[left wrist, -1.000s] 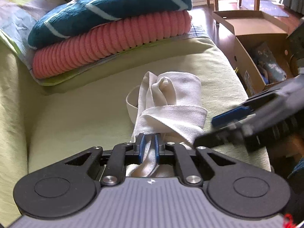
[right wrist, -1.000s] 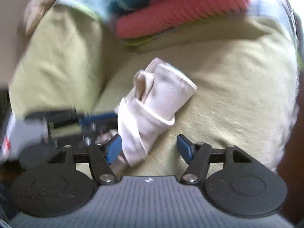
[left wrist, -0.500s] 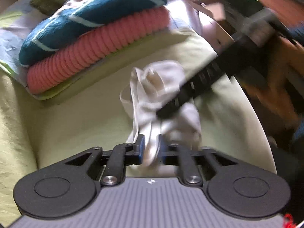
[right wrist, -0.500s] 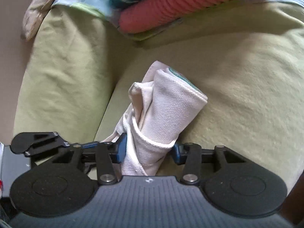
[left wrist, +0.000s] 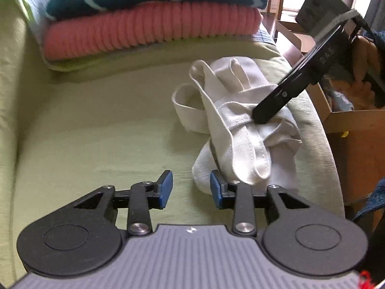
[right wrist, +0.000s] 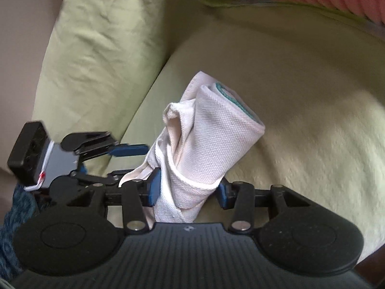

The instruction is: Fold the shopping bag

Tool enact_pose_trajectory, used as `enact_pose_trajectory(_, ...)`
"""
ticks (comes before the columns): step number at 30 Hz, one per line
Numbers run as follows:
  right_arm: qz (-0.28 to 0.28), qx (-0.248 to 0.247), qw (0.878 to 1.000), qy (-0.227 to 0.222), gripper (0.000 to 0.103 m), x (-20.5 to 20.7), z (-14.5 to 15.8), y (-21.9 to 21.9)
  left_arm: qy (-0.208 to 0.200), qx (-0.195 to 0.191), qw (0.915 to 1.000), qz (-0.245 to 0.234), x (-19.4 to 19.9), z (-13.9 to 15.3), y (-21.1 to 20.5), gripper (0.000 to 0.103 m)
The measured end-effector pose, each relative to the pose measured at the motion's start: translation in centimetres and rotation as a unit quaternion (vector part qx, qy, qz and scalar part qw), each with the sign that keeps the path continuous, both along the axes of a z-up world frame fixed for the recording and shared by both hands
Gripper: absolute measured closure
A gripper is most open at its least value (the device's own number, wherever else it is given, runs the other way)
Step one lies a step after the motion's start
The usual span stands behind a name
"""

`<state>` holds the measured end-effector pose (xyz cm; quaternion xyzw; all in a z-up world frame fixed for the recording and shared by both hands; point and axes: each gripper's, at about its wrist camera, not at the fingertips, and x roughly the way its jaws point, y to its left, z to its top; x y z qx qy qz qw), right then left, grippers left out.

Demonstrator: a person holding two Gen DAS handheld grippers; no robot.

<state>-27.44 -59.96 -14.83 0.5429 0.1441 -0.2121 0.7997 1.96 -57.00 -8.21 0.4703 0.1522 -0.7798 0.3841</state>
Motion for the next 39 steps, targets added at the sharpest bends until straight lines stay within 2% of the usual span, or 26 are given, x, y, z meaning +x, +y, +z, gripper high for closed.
enact_pose_trajectory(3, 0.007, -0.008, 1.000, 0.004, 0.063, 0.2, 0.1, 0.1, 0.034, 0.023, 0.9991, 0.006, 0.7, -0.3, -1.5, 0.064)
enact_pose_trajectory(5, 0.016, -0.018, 1.000, 0.003, 0.063, 0.4, 0.2, 0.1, 0.008, -0.006, 0.9993, -0.037, -0.1, -0.2, -1.4, 0.075)
enact_pose_trajectory(6, 0.022, -0.025, 0.999, 0.003, 0.063, 0.5, 0.2, 0.1, -0.007, -0.029, 0.9978, -0.059, -1.0, 0.1, -1.1, 0.086)
enact_pose_trajectory(9, 0.042, -0.050, 0.998, 0.012, 0.063, 1.1, 0.8, -0.3, -0.062, -0.066, 0.9912, -0.096, -3.5, 0.2, -1.1, 0.087)
enact_pose_trajectory(11, 0.054, -0.066, 0.996, 0.021, 0.063, 1.5, 1.2, -0.4, -0.085, -0.070, 0.9884, -0.104, -3.8, 0.0, -1.3, 0.081)
enact_pose_trajectory(12, 0.057, -0.074, 0.995, 0.025, 0.063, 1.6, 1.4, -0.3, -0.081, -0.071, 0.9900, -0.091, -3.3, 0.2, -1.5, 0.066)
enact_pose_trajectory(15, 0.056, -0.080, 0.995, 0.024, 0.063, 1.5, 1.3, 0.0, -0.078, -0.106, 0.9906, -0.036, -1.2, 1.4, -2.0, 0.066)
enact_pose_trajectory(17, 0.051, -0.082, 0.995, 0.020, 0.063, 1.4, 1.1, 0.1, -0.059, -0.073, 0.9956, -0.006, -0.3, 1.7, -2.8, 0.060)
enact_pose_trajectory(19, 0.045, -0.084, 0.995, 0.018, 0.062, 1.4, 1.1, 0.2, -0.005, -0.007, 0.9989, 0.046, 0.7, 1.5, -3.9, 0.044)
enact_pose_trajectory(20, 0.042, -0.084, 0.995, 0.017, 0.062, 1.3, 1.0, 0.3, 0.034, 0.025, 0.9965, 0.073, 1.4, 1.2, -4.5, 0.043)
enact_pose_trajectory(22, 0.036, -0.084, 0.996, 0.013, 0.062, 1.2, 0.8, 0.4, 0.114, 0.057, 0.9843, 0.123, 2.7, 0.8, -5.2, 0.043)
enact_pose_trajectory(23, 0.033, -0.084, 0.996, 0.012, 0.062, 1.2, 0.8, 0.5, 0.149, 0.067, 0.9752, 0.149, 3.3, 0.6, -5.6, 0.043)
enact_pose_trajectory(25, 0.028, -0.083, 0.996, 0.009, 0.061, 1.1, 0.7, 0.5, 0.213, 0.083, 0.9534, 0.197, 4.8, 0.2, -6.2, 0.043)
enact_pose_trajectory(28, 0.023, -0.084, 0.996, 0.006, 0.061, 1.1, 0.6, 0.6, 0.297, 0.112, 0.9145, 0.250, 6.5, -0.8, -7.7, 0.045)
enact_pose_trajectory(29, 0.022, -0.084, 0.996, 0.005, 0.061, 1.1, 0.5, 0.6, 0.314, 0.118, 0.9064, 0.257, 6.6, -1.0, -8.0, 0.045)
enact_pose_trajectory(30, 0.021, -0.084, 0.996, 0.005, 0.061, 1.1, 0.5, 0.6, 0.313, 0.120, 0.9056, 0.260, 6.4, -1.2, -8.2, 0.046)
enact_pose_trajectory(31, 0.020, -0.084, 0.996, 0.005, 0.061, 1.1, 0.5, 0.6, 0.301, 0.118, 0.9091, 0.262, 5.9, -1.5, -8.4, 0.051)
enact_pose_trajectory(32, 0.020, -0.085, 0.996, 0.005, 0.061, 1.1, 0.5, 0.6, 0.289, 0.117, 0.9125, 0.265, 5.3, -1.7, -8.6, 0.059)
enact_pose_trajectory(33, 0.020, -0.087, 0.996, 0.006, 0.061, 1.0, 0.6, 0.6, 0.277, 0.112, 0.9169, 0.265, 4.9, -1.7, -8.6, 0.072)
enact_pose_trajectory(36, 0.019, -0.087, 0.996, 0.009, 0.061, 1.0, 0.6, 0.5, 0.245, 0.091, 0.9295, 0.260, 3.8, -1.4, -7.9, 0.087)
enact_pose_trajectory(39, 0.020, -0.088, 0.996, 0.014, 0.060, 1.2, 0.8, 0.4, 0.196, 0.066, 0.9452, 0.253, 2.0, -1.1, -6.5, 0.088)
